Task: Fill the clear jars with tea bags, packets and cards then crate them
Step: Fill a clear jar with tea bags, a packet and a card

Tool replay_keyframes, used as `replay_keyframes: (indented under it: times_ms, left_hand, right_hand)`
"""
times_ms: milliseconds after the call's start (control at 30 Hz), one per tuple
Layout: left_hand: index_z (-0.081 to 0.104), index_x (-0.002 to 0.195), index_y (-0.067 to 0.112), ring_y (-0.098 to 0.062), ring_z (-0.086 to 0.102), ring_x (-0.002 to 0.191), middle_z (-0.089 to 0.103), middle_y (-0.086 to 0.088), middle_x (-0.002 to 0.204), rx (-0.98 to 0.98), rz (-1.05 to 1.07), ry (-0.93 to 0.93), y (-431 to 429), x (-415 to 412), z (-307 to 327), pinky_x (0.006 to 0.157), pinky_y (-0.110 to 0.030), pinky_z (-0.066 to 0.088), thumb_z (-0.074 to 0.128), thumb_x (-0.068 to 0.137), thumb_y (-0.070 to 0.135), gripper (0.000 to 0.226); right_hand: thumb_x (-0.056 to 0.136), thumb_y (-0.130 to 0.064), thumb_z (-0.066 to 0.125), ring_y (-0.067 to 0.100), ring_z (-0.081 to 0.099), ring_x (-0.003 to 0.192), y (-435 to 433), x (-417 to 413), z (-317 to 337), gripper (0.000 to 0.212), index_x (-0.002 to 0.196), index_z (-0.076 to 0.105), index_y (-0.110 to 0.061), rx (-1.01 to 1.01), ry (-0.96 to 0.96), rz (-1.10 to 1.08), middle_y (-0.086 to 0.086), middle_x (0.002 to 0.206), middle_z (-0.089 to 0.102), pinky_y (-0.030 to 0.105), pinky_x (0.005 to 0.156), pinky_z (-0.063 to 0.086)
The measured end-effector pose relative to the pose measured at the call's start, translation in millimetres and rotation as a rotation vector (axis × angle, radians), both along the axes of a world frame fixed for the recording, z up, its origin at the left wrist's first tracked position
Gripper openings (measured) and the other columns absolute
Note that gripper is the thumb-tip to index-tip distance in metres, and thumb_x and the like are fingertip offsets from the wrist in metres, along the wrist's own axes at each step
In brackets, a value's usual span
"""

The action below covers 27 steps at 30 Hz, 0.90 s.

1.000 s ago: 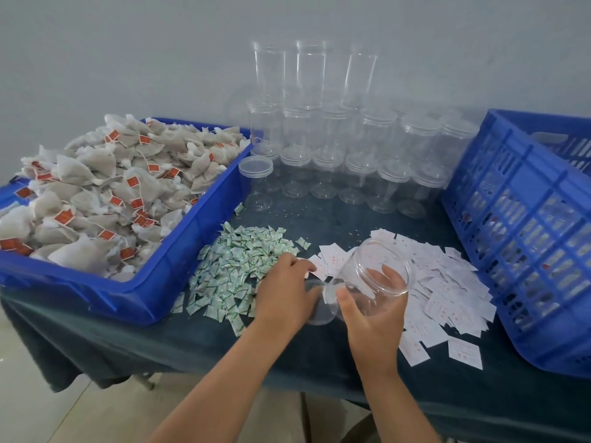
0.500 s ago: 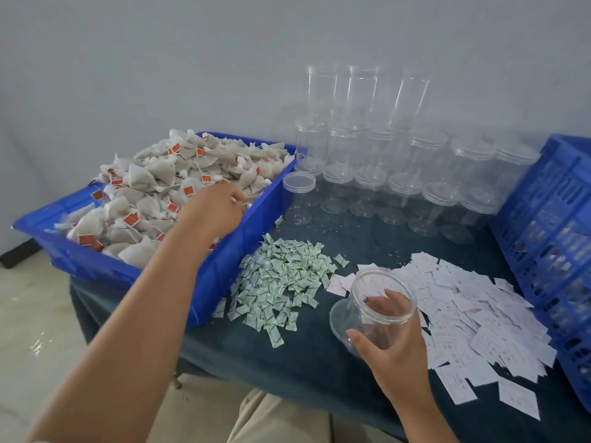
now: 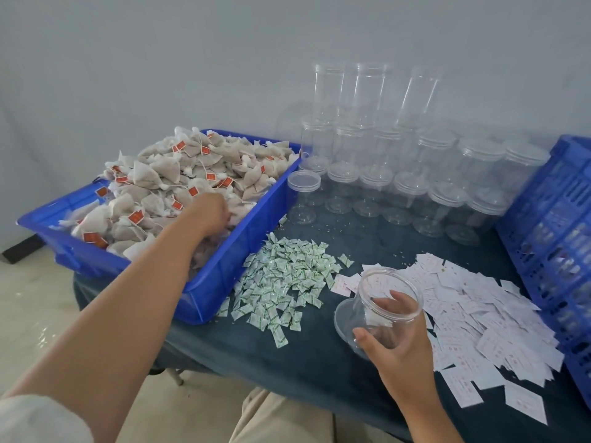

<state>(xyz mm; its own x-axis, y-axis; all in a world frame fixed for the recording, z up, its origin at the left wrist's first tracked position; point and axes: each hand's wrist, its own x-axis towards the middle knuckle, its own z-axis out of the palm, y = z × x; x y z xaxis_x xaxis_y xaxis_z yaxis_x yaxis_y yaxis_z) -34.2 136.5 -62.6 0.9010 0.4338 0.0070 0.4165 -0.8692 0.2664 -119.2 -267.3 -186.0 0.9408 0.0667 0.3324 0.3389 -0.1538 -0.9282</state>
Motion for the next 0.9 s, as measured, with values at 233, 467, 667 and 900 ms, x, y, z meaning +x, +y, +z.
replay_keyframes:
  times_ms: [233, 467, 667, 900]
  left_hand:
    - [0.061, 0.099, 0.017, -0.022, 0.063, 0.078, 0.064, -0.001, 0.089, -0.175, 0.106, -0.399, 12, -6, 22, 0.064, -0.036, 0.047, 0.055, 0.105, 0.033, 0.018]
    - [0.062, 0.103, 0.025, -0.017, 0.063, 0.08, 0.06, 0.01, 0.107, -0.2, 0.08, -0.355, 20, -16, 16, 0.07, -0.035, 0.052, 0.064, 0.099, 0.029, 0.006]
    - [0.076, 0.107, 0.022, -0.016, 0.06, 0.065, 0.07, -0.003, 0.083, -0.244, 0.046, -0.262, 18, -31, 2, 0.07, -0.041, 0.059, 0.078, 0.091, 0.04, 0.024]
    - [0.076, 0.113, 0.032, -0.007, 0.056, 0.057, 0.063, 0.006, 0.074, -0.228, 0.023, -0.745, -26, -41, 48, 0.062, -0.03, 0.052, 0.068, 0.094, 0.041, 0.023]
  right_hand:
    - [0.062, -0.053, 0.093, 0.022, 0.074, 0.114, -1, 3, -1, 0.079, 0.131, 0.052, -0.056, 0.024, 0.003, 0.025, -0.012, 0.13, 0.069, 0.043, 0.091, 0.064]
    - [0.064, -0.053, 0.091, 0.02, 0.075, 0.112, -1, 3, 1, 0.074, 0.127, 0.052, -0.062, 0.019, -0.004, 0.034, -0.017, 0.131, 0.068, 0.035, 0.088, 0.064]
    - [0.065, -0.056, 0.09, 0.015, 0.075, 0.108, -1, 2, 4, 0.076, 0.13, 0.05, -0.061, -0.009, 0.0, 0.026, -0.024, 0.132, 0.065, 0.015, 0.082, 0.058]
    - [0.062, -0.056, 0.092, 0.002, 0.071, 0.101, 0, 1, 4, 0.076, 0.125, 0.05, -0.065, -0.036, 0.016, 0.025, -0.024, 0.129, 0.064, 0.025, 0.08, 0.063]
